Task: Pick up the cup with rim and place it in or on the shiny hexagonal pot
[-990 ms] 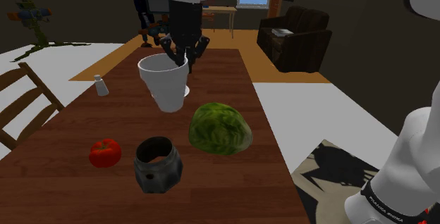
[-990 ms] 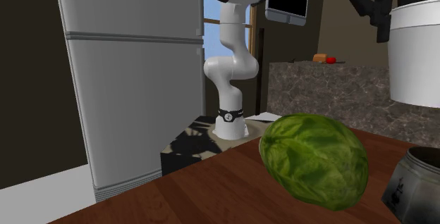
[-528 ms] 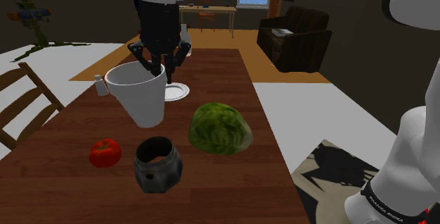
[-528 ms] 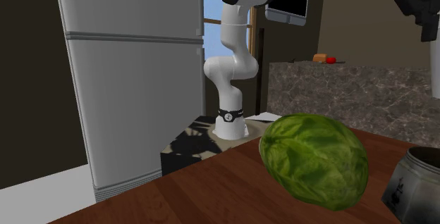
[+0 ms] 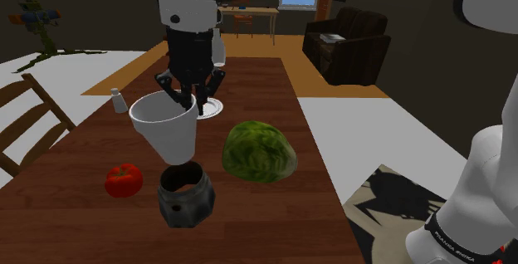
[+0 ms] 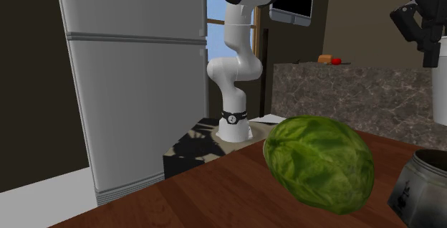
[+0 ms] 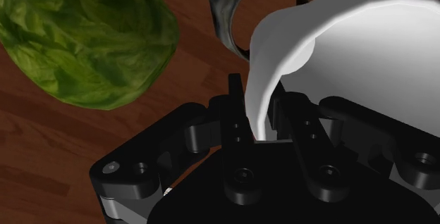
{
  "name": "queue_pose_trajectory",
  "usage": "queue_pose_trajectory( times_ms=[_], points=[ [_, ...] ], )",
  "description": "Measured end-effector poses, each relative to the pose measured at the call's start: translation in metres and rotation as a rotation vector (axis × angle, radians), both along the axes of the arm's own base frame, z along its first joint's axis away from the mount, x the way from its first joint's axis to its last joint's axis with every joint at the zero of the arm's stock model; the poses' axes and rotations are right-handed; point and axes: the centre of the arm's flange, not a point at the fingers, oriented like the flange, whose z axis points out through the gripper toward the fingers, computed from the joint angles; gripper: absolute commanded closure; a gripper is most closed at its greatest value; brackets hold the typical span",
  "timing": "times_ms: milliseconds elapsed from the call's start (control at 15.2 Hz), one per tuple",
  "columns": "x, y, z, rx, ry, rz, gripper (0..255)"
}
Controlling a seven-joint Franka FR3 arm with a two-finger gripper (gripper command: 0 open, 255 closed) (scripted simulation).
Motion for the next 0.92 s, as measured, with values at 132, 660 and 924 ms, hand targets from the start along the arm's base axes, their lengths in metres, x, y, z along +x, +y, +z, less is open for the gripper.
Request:
queue_pose_trajectory(
  times_ms=[132,660,924],
  points=[
    [0.001,0.001,-0.01,0.0,0.0,0.0,255],
    [0.0,0.0,-0.051,0.0,0.0,0.0,255],
    [0.001,0.001,-0.062,0.0,0.0,0.0,255]
  ],
)
